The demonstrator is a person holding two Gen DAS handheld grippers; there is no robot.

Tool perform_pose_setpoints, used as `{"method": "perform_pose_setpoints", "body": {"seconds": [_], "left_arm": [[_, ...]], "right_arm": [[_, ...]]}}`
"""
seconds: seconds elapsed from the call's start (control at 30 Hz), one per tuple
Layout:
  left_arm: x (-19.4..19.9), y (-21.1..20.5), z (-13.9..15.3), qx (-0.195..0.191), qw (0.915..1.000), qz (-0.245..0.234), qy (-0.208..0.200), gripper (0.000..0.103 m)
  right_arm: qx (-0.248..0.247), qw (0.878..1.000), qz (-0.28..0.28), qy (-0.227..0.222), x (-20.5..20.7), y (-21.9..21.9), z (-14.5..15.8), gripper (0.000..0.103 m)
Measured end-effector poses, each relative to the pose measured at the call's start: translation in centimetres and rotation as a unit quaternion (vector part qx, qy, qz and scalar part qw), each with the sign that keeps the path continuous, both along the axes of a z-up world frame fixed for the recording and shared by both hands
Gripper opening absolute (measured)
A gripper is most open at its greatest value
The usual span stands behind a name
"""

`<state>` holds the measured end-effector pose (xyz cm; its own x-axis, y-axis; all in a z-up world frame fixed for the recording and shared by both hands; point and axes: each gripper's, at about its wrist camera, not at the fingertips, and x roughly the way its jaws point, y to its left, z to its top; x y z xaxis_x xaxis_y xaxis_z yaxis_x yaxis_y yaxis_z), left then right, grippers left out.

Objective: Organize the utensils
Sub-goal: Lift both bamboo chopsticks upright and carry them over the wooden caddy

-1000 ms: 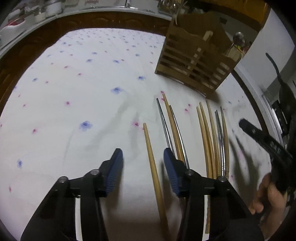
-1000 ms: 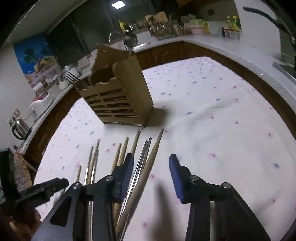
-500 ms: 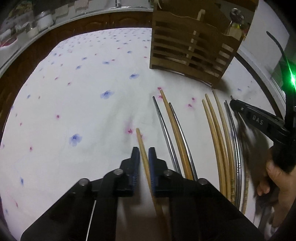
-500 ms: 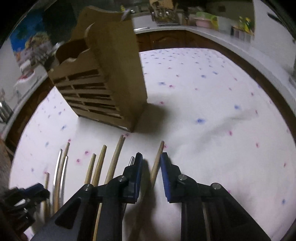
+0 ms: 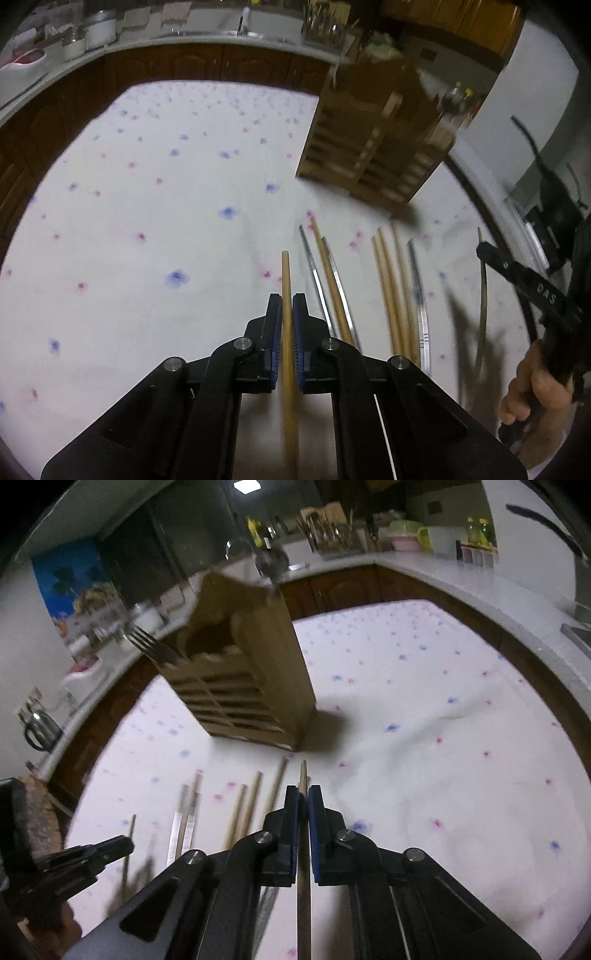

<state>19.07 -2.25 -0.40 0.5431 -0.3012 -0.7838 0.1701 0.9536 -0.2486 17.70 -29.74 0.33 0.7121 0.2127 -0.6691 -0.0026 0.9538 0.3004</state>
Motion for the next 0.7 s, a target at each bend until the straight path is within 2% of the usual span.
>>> {"method": "perform_pose_setpoints", "body": {"seconds": [0.4, 0.7], "left_arm": [[-3.8, 2.3, 8.5, -0.057, 0.9941, -0.004, -0.092, 0.005], [-5.0, 3.0, 10.5, -0.065, 0.9909, 0.001, -0.117, 0.005]], "right_arm": [[0.019, 0.995, 0.012, -0.102, -5.3, 0.3, 7.6, 0.005], [0.021, 0.991, 0.008, -0.135, -6.6, 0.1, 9.6, 0.005]]}}
